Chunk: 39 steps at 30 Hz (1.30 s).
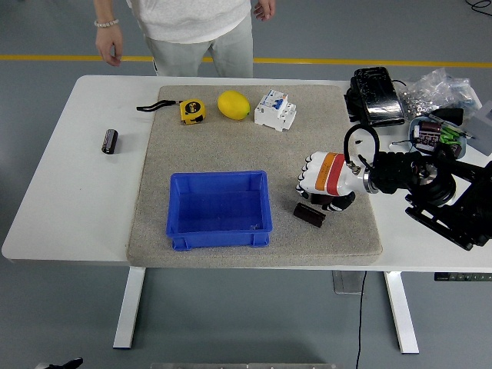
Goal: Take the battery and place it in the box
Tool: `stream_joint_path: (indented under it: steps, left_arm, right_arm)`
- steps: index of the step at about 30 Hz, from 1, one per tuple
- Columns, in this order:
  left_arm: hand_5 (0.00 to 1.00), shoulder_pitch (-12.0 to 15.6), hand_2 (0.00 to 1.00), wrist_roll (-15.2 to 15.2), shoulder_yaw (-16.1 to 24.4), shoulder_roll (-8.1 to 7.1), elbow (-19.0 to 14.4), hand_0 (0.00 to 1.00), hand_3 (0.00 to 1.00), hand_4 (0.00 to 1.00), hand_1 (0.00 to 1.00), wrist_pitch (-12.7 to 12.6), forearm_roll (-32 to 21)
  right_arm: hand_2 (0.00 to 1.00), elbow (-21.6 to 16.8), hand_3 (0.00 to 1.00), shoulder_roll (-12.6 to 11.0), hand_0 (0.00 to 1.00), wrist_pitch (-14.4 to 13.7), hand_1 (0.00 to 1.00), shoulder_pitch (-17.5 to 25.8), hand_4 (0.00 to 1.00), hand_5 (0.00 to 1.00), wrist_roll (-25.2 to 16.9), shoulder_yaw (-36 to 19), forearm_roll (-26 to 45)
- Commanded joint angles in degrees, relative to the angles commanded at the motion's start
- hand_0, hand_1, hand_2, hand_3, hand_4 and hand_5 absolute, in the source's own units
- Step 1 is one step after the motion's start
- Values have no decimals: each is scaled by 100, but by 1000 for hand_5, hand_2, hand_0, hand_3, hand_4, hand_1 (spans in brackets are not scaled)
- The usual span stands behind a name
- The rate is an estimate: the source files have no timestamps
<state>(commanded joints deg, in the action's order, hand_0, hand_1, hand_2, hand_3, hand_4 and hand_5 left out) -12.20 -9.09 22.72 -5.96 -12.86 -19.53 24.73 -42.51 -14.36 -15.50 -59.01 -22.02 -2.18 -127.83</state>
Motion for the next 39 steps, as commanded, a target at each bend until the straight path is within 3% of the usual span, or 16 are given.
stream_joint_path:
  steps: [5,13,19,22,24,25,28,30,31,32,36,37,39]
  left_arm:
    - [487,10,752,-8,40,-18,7,676,625,641,664,0,52]
    - [487,1,753,-26,49,-19,-4,676,625,642,661,3,81]
    - [487,3,752,-23,55,-19,0,676,625,642,659,2,85]
    - [487,7,752,-15,48,-26,5,676,625,642,659,-1,74]
    - [487,19,752,-6,44,-34,10,676,625,642,659,-6,64]
    - [487,29,742,-3,49,-37,15,676,625,642,648,-10,67]
    - [487,51,742,-5,67,-46,23,676,625,642,648,-17,98]
    - [487,58,742,-21,91,-53,24,676,625,642,648,-14,134]
    - [487,62,739,-24,96,-57,25,675,625,642,649,-13,144]
    - [487,64,739,-32,111,-61,25,675,625,642,649,-14,164]
    - [487,74,739,-41,127,-76,26,675,625,642,649,-20,194]
    - [487,78,734,-43,131,-79,27,675,626,643,647,-22,197]
    - [487,85,734,-44,129,-85,26,675,626,643,647,-27,196]
  right_arm:
    - [705,-207,653,-160,681,-240,657,15,875,228,224,146,457]
    - [708,45,658,-195,681,-335,657,134,878,227,339,-233,941]
    - [710,50,678,-255,685,-208,660,206,901,231,446,-359,1303]
    - [710,-315,678,-454,685,-131,660,437,901,231,984,-511,1969]
    - [710,-744,678,-640,685,-286,660,683,901,231,1459,-825,2446]
    - [711,-967,740,-719,677,-423,663,830,998,473,1683,-1011,2665]
    - [711,-1696,740,-775,677,-780,663,1162,998,473,2427,-1540,3111]
    - [711,-2103,740,-719,677,-1015,663,1279,998,473,2912,-1788,3267]
    - [681,-2228,744,-669,652,-1057,634,1319,998,558,3135,-1873,3273]
    - [681,-2308,744,-598,652,-1048,634,1363,998,558,3396,-1960,3257]
    - [681,-2308,744,-271,652,-960,634,1536,998,558,4318,-2267,3026]
    - [599,-2283,692,-188,568,-903,545,1581,998,685,4541,-2355,2919]
    - [599,-2214,692,-18,568,-764,545,1669,998,685,5018,-2538,2659]
